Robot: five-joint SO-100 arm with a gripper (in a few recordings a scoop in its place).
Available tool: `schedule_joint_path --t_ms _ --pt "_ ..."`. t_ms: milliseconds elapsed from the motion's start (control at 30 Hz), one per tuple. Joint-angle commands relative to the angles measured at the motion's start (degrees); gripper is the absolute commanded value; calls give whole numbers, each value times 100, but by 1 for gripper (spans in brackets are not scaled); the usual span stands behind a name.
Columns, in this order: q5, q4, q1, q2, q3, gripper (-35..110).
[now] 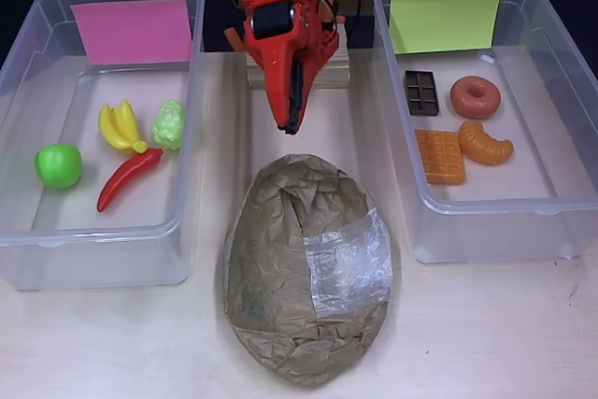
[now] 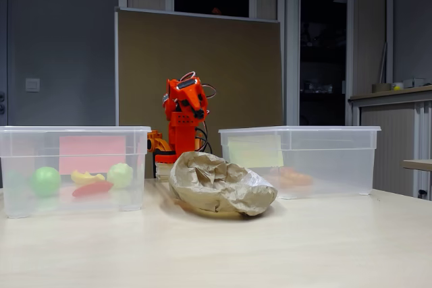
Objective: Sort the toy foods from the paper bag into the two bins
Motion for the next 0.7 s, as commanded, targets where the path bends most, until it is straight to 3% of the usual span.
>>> schedule_joint_path --t_ms 0,667 --pt "-387 527 -88 123 53 0" --pt "-580 3305 -229 105 53 0"
